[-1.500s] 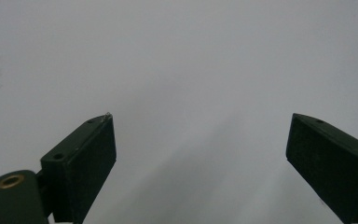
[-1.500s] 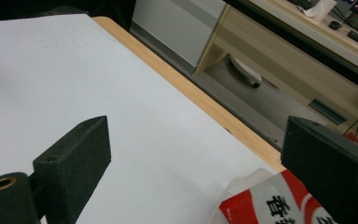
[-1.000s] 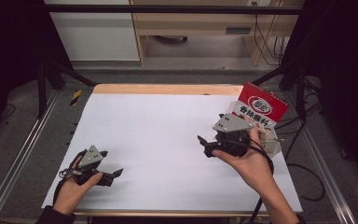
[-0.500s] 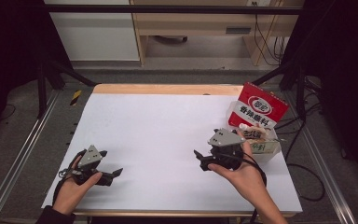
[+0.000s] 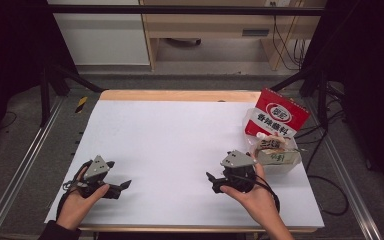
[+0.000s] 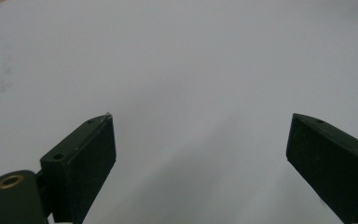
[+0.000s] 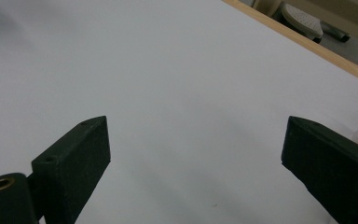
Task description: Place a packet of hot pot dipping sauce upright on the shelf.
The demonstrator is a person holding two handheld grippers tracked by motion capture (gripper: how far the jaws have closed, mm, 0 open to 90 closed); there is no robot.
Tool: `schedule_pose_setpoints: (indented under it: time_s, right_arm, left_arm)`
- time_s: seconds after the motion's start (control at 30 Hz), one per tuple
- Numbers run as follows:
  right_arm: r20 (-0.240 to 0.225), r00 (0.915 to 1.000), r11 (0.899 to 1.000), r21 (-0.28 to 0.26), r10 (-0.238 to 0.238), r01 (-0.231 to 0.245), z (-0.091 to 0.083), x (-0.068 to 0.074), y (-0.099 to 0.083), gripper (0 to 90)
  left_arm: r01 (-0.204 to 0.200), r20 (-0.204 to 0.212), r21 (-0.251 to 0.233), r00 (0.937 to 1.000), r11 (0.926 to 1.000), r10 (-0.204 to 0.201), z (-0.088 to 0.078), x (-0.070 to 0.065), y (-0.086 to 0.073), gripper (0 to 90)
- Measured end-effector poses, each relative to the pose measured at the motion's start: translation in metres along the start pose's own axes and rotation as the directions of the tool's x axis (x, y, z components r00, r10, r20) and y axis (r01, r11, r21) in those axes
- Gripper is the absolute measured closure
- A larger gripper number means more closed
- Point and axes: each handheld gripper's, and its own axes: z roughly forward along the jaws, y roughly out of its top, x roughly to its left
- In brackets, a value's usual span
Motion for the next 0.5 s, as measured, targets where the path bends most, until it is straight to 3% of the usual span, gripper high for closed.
schedule_pose_setpoints:
  time_s: [0.33, 0.5]
  right_arm:
    - [-0.021, 0.9952, 0.995, 0.009, 0.096, -0.096, 0.029, 0.006, -0.017, 7.9]
    - [-0.054, 0.9877, 0.989, 0.027, 0.147, -0.146, 0.043, 0.009, -0.029, 7.3]
  left_arm:
    - [0.006, -0.029, 0.024, 0.9996, 0.9997, -0.005, 0.001, 0.002, -0.002, 8.0]
    - [0.014, -0.046, 0.041, 0.9989, 0.9991, -0.012, 0.004, 0.004, -0.002, 8.0]
